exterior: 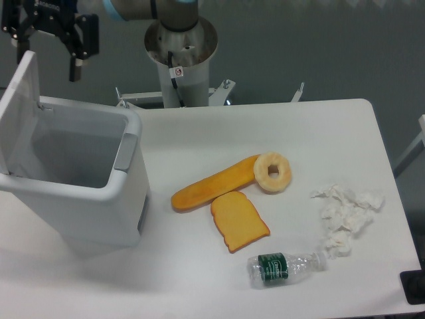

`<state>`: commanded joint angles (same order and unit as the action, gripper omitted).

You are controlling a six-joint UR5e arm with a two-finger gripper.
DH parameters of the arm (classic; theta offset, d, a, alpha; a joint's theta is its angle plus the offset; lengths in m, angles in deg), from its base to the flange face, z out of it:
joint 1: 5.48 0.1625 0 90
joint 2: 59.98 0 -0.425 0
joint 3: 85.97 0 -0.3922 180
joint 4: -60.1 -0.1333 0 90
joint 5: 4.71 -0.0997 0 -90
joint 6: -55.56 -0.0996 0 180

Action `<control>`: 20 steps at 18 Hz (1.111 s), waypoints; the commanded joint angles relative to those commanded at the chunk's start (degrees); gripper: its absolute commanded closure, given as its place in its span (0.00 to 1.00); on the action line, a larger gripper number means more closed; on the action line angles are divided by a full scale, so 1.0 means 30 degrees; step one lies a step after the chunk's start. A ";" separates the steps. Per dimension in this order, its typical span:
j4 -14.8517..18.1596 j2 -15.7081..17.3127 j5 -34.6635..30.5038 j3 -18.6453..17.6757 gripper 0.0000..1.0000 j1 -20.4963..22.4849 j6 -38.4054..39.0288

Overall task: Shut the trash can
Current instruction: 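Push the lid forward with the gripper so it swings down shut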

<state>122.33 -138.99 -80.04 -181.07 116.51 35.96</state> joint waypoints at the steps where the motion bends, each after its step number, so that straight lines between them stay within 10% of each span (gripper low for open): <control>1: 0.0000 -0.0117 -0.0058 -0.0058 0.00 0.0088 -0.0029; 20: -0.0234 -0.2958 -0.0498 0.0058 0.00 0.1876 -0.0205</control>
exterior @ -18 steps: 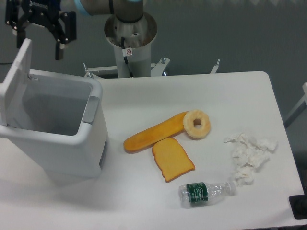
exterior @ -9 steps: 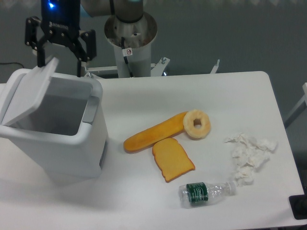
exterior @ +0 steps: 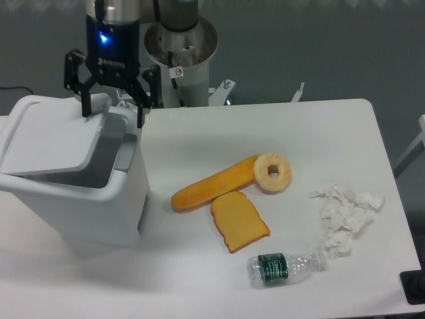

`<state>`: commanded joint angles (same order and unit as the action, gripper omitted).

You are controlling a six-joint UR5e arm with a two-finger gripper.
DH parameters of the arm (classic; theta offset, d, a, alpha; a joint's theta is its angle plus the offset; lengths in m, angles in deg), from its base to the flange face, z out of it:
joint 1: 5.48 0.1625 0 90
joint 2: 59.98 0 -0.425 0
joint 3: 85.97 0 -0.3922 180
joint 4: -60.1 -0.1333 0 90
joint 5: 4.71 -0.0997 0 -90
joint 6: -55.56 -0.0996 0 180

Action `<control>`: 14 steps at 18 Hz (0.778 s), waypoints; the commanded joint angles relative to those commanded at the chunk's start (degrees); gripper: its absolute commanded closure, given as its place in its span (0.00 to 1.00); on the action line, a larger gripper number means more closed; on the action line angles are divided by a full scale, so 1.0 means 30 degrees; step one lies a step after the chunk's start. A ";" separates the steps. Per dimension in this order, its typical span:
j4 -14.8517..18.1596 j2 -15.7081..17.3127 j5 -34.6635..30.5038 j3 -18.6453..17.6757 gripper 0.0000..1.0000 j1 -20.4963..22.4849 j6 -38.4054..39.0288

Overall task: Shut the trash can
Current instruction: 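Push the lid forward with the gripper so it swings down shut, then press the gripper down on the closed lid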

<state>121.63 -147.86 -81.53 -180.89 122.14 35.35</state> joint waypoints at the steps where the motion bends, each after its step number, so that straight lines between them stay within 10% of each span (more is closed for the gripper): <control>1: -0.0146 -0.0147 0.0000 0.0000 0.00 0.0000 0.0000; 14: -0.0440 -0.1232 -0.0557 0.0000 0.00 0.0381 -0.0088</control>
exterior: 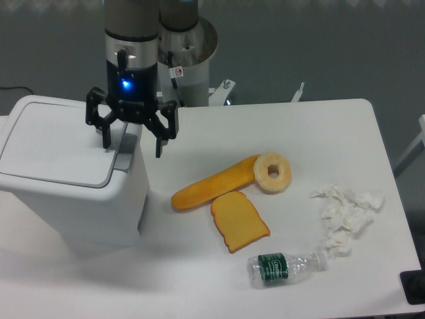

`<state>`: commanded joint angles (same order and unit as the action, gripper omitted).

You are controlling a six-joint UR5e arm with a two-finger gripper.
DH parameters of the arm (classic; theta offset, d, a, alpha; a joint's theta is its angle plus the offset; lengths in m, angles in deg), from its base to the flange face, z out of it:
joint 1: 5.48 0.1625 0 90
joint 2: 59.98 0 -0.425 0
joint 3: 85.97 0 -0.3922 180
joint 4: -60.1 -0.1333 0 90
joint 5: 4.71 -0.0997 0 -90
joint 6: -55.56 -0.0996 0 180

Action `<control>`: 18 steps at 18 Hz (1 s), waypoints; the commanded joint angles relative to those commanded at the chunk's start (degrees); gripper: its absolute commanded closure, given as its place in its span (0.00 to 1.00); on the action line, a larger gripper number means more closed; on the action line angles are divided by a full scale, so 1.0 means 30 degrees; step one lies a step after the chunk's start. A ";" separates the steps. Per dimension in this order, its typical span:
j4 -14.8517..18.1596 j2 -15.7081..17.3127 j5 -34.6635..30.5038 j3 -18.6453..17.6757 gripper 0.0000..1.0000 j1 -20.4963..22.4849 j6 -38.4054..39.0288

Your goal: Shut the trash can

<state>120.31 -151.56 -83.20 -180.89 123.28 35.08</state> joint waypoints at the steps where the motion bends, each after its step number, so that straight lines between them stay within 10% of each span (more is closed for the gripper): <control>1: 0.0000 0.0000 0.0000 0.0000 0.00 0.0000 0.0000; 18: 0.0088 0.0000 0.0000 0.1523 0.00 0.1635 -0.1163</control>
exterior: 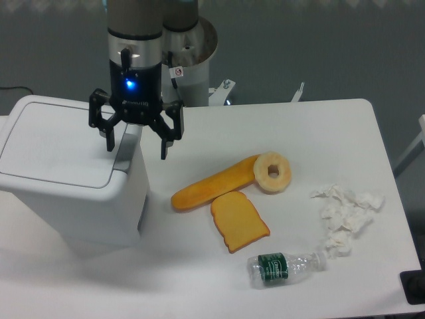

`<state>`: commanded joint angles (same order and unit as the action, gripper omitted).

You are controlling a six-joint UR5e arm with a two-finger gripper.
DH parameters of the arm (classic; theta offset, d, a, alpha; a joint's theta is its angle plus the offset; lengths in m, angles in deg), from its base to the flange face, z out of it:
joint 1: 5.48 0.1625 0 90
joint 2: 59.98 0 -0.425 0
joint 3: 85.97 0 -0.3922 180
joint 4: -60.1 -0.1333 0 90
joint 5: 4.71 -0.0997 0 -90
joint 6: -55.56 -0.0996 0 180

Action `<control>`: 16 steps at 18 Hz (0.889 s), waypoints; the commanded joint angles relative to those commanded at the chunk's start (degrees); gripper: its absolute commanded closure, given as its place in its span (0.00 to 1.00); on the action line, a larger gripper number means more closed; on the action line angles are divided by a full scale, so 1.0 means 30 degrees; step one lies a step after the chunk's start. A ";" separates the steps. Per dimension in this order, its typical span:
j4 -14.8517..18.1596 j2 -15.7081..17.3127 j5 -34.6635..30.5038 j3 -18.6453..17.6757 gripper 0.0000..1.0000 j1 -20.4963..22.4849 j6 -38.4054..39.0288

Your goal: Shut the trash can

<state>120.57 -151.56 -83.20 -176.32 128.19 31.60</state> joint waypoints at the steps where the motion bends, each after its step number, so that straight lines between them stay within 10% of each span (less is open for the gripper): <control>1: 0.0029 -0.0087 0.0000 0.0000 0.00 0.0498 -0.1314; 16: 0.0293 -0.5268 -0.0845 0.0876 0.00 0.8119 -1.6729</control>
<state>121.45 -167.36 -85.74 -173.69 152.55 -18.59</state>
